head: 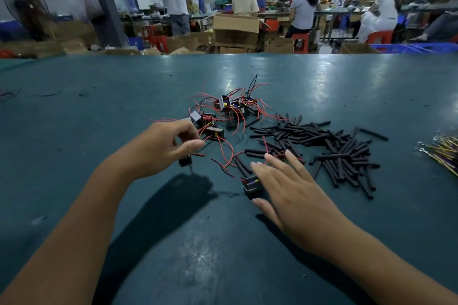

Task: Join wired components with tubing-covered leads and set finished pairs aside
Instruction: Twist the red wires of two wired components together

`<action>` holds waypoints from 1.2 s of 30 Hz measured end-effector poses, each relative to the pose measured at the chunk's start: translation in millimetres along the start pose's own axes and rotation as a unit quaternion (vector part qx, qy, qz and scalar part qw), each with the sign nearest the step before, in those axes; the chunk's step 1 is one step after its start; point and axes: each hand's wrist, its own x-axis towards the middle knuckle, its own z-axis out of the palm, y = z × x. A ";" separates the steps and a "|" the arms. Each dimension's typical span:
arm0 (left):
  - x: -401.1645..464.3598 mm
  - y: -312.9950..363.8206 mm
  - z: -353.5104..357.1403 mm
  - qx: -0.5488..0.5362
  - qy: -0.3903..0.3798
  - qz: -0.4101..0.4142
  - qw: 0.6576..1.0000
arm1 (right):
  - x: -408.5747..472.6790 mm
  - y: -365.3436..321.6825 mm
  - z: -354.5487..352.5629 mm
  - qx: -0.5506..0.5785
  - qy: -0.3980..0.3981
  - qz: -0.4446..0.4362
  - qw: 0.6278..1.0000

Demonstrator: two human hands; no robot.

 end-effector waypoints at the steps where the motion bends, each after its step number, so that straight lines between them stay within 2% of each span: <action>1: -0.9 -6.0 -1.2 0.012 -0.047 -0.011 0.999 | 1.6 0.9 1.4 -0.005 -0.014 0.003 1.000; 3: -2.7 -16.6 -4.2 0.020 -0.114 -0.022 0.993 | 2.5 3.1 2.2 -0.015 -0.002 0.006 1.000; 6: -5.7 -18.9 -3.6 0.007 -0.154 -0.021 0.988 | 2.8 6.0 -0.9 -0.040 0.039 0.014 0.998; 9: -2.5 -15.4 4.7 -0.010 -0.140 -0.002 0.990 | -0.8 6.4 -11.9 -0.059 -0.010 0.027 0.998; 11: 0.2 -11.1 10.1 -0.049 -0.145 0.004 0.988 | -6.5 10.8 -16.3 -0.018 -0.054 0.026 0.998; 16: 0.1 6.4 24.7 -0.160 -0.208 0.038 0.964 | -26.8 37.1 -33.9 0.079 -0.081 0.015 0.994; 19: -1.0 21.4 41.6 -0.220 -0.229 0.044 0.947 | -29.1 46.5 -39.0 0.088 -0.091 0.008 0.992; 24: -3.1 33.9 50.7 -0.264 -0.272 0.044 0.924 | -27.2 39.6 -31.3 0.138 -0.020 0.016 0.990; 29: -4.5 38.3 51.6 -0.302 -0.254 0.034 0.918 | -21.6 21.3 -25.2 0.227 0.096 0.027 0.969; 32: -5.0 42.6 51.5 -0.335 -0.244 0.030 0.910 | -20.9 16.2 -24.2 0.247 0.122 0.020 0.961; 36: -5.2 46.4 51.7 -0.327 -0.230 0.047 0.915 | -20.7 15.5 -25.3 0.279 0.124 0.011 0.952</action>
